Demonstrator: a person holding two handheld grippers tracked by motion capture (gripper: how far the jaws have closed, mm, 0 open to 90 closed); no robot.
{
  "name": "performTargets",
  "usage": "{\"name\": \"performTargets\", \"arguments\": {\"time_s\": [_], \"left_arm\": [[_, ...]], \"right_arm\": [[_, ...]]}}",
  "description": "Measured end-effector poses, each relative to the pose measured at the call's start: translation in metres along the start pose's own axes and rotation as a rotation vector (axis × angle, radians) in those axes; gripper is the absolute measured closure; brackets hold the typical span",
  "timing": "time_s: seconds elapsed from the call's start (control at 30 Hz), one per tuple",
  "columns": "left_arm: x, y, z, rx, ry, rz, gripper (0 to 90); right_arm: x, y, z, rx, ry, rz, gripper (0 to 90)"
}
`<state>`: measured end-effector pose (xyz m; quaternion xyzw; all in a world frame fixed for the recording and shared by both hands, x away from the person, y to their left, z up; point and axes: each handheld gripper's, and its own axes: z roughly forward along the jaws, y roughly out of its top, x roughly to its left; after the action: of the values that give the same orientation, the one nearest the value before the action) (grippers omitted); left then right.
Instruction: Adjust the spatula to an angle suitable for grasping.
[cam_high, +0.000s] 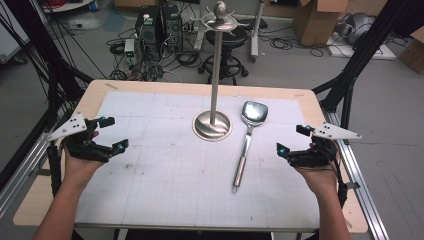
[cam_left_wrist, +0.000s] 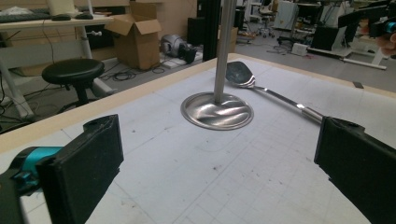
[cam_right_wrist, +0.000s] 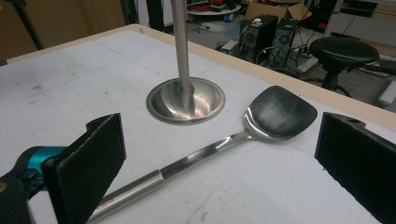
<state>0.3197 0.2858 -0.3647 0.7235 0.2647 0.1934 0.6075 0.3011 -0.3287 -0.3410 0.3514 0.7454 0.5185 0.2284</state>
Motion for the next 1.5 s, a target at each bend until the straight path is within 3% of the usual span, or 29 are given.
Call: {"name": "performTargets", "arguments": {"time_s": [0.13,0.33,1.5], "left_arm": [[-0.001,0.000,0.000,0.008,-0.001,0.006,1.7],[-0.002,0.001,-0.003,-0.004,-0.002,0.006,1.7],[-0.002,0.002,-0.007,-0.008,0.010,0.004,1.7]], "right_arm": [[-0.004,0.000,0.004,0.001,0.008,0.011,0.6],[0.002,0.000,0.003,0.008,0.003,-0.012,0.6],[0.008,0.003,0.013,0.042,0.011,-0.046,2.7]]}}
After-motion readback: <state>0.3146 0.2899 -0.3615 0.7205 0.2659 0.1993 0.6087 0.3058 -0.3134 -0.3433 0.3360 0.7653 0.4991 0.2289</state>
